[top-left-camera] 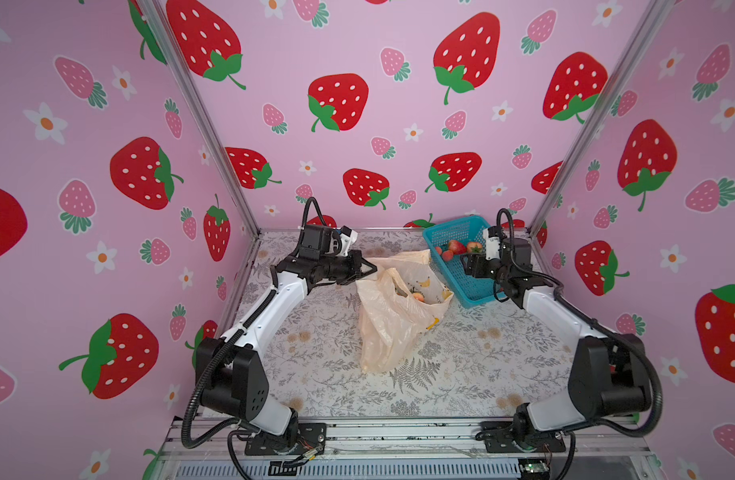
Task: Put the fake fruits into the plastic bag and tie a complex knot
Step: 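Lower the right gripper into the teal basket and grasp a red peach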
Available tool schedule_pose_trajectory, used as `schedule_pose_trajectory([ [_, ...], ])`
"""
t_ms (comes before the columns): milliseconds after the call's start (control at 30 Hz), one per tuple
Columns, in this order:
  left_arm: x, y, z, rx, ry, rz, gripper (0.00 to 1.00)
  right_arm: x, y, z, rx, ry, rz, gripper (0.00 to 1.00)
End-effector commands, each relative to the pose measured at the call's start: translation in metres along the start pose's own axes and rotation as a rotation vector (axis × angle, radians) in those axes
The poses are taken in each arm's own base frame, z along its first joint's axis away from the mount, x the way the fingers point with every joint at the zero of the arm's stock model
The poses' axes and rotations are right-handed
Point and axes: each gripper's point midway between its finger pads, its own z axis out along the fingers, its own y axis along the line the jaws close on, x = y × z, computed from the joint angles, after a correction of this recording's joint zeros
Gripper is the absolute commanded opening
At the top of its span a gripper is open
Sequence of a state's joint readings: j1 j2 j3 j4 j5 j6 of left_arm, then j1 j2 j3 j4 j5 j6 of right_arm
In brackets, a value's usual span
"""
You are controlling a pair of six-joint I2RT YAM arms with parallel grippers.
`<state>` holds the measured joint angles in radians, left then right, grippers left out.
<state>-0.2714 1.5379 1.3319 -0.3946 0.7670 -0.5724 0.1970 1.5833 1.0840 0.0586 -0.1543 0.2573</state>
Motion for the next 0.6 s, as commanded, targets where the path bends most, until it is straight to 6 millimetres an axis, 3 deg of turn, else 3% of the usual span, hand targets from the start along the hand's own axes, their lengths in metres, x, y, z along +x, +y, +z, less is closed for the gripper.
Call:
schedule_pose_trajectory([
  [0, 0.002, -0.006, -0.005, 0.008, -0.003, 0.013, 0.0, -0.007, -0.049, 0.029, 0.196, 0.017, 0.022, 0.81],
  [100, 0.002, -0.007, -0.006, 0.009, -0.005, 0.014, 0.0, -0.003, -0.069, 0.064, 0.229, 0.066, 0.062, 0.81],
  [300, 0.002, -0.008, -0.006, 0.012, -0.005, 0.015, 0.0, 0.004, -0.088, 0.122, 0.245, 0.145, 0.102, 0.81],
  [567, 0.003, -0.006, -0.003, 0.019, 0.007, -0.003, 0.0, 0.009, -0.11, 0.162, 0.312, 0.2, 0.092, 0.81],
])
